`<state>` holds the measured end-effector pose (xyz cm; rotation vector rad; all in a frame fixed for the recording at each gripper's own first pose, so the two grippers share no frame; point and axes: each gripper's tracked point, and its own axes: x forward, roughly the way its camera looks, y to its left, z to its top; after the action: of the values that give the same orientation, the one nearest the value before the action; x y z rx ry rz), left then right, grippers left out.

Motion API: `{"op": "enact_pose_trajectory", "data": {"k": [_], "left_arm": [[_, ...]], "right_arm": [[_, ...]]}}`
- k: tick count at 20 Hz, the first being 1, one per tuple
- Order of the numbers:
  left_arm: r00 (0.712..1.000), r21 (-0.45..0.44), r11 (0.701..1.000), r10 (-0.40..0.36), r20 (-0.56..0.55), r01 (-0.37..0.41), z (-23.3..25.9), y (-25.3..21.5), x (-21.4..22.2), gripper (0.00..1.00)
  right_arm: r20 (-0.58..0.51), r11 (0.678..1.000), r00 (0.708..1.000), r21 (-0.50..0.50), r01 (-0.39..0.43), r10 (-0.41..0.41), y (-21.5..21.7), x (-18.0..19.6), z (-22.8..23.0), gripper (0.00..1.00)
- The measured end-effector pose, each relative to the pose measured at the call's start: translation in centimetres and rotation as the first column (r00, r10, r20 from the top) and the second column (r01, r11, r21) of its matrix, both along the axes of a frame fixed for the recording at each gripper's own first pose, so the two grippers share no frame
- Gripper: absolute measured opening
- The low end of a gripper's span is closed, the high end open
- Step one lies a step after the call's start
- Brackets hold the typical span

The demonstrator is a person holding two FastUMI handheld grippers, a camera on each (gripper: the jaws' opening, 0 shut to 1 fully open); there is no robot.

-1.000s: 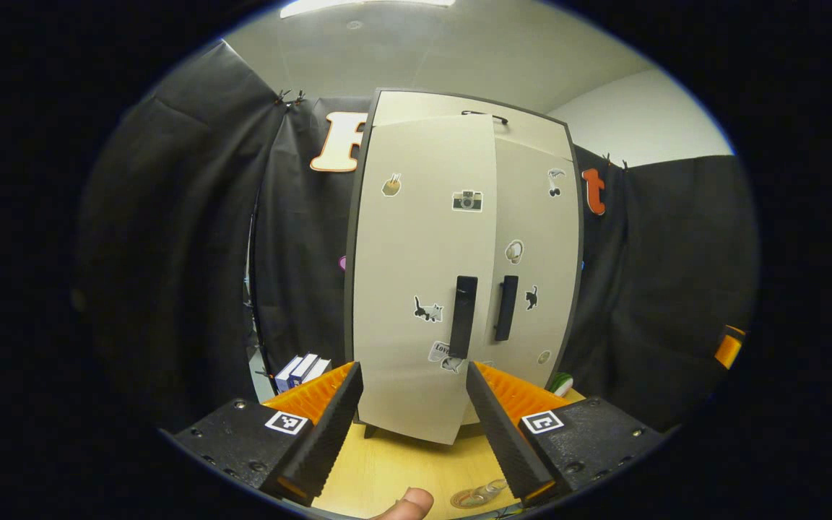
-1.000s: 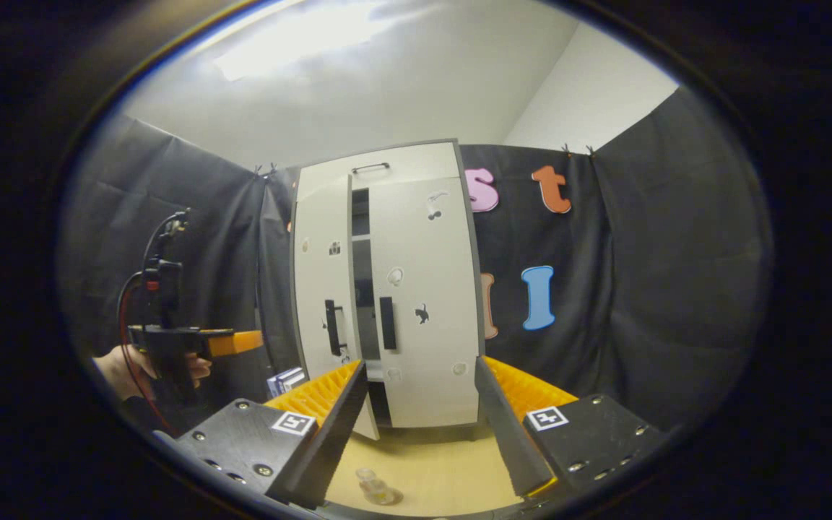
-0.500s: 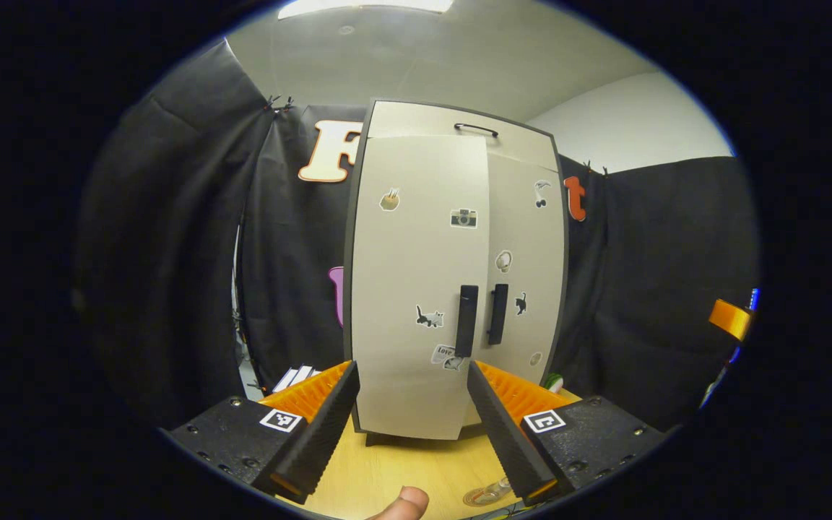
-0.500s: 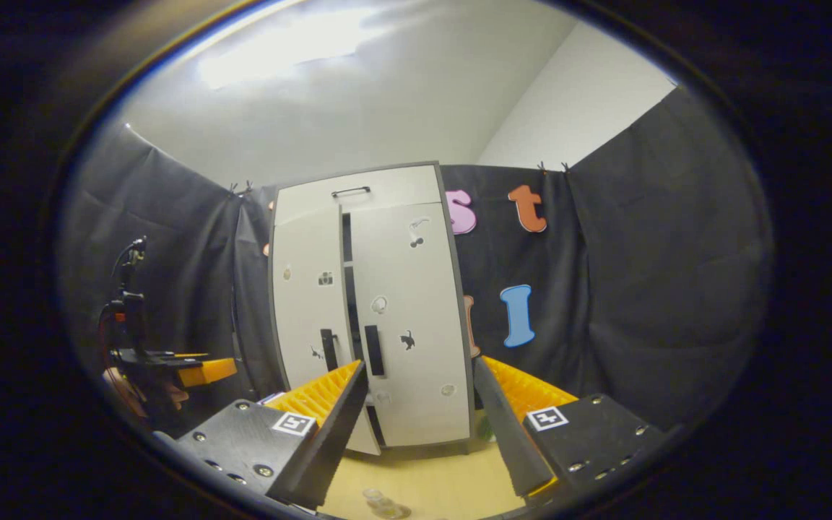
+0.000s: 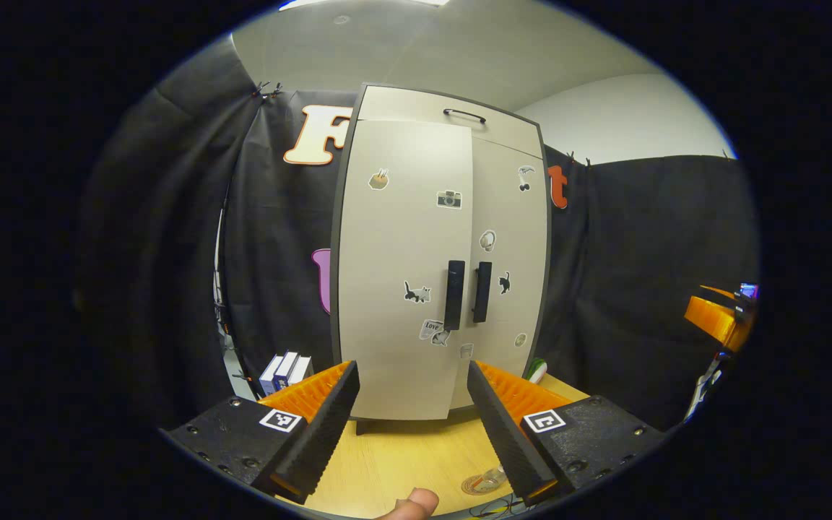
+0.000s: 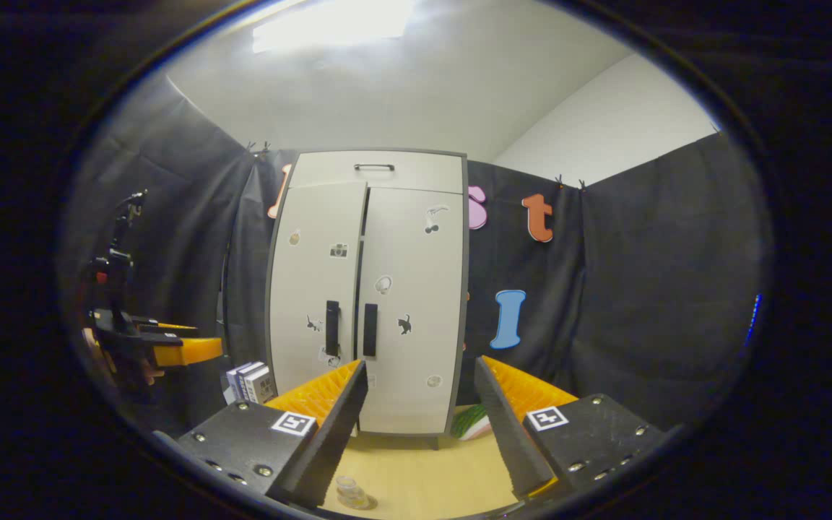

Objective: Grasp the bottle in the cabinet with the left hand and place it on the coaster, then close the right door with the right hand and the left door with the left hand.

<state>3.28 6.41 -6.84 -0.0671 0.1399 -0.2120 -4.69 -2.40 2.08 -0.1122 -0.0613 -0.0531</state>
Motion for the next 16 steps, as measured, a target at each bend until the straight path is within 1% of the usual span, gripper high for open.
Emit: {"op": "enact_pose_trajectory", "data": {"k": [4,8,10,11,12,13,14,15,16], "left_arm": [[0.999,0.012,1.000,0.019,0.041,-0.020,1.3,2.0,-0.4,0.96],[0.996,0.031,0.998,0.057,0.071,-0.059,2.1,4.6,-1.1,0.96],[0.994,0.032,0.997,0.071,0.078,-0.074,2.1,5.4,-1.4,0.95],[0.996,0.026,0.997,0.065,0.067,-0.067,1.8,5.4,-1.5,0.95],[0.997,0.022,0.998,0.057,0.060,-0.059,1.8,5.3,-1.8,0.96],[0.996,0.008,0.998,0.068,0.063,-0.069,1.9,5.7,-2.0,0.96],[0.995,-0.010,0.997,0.075,0.060,-0.075,1.8,5.9,-2.2,0.96],[0.996,-0.025,0.997,0.071,0.051,-0.070,1.4,5.8,-2.4,0.96],[0.997,-0.031,0.997,0.067,0.040,-0.065,1.0,5.8,-2.7,0.96]], "right_arm": [[0.015,0.999,1.000,-0.031,-0.012,0.012,1.2,-1.0,0.2,0.90],[0.024,0.997,0.999,-0.074,-0.023,0.025,2.1,-0.4,-0.3,0.90],[0.008,0.997,0.998,-0.052,-0.056,0.056,3.6,0.3,-0.4,0.90],[-0.015,0.996,0.996,-0.036,-0.084,0.084,4.5,0.7,-0.8,0.90],[-0.029,0.995,0.995,-0.030,-0.094,0.093,5.0,0.9,-0.9,0.87],[-0.019,0.996,0.997,-0.040,-0.074,0.073,4.6,0.8,-0.2,0.90],[0.005,0.997,0.998,-0.047,-0.060,0.060,4.2,0.8,0.6,0.90],[0.007,0.997,0.997,-0.037,-0.073,0.074,4.7,0.7,0.8,0.87],[-0.011,0.995,0.995,-0.016,-0.102,0.102,5.5,0.8,0.4,0.87]]}}
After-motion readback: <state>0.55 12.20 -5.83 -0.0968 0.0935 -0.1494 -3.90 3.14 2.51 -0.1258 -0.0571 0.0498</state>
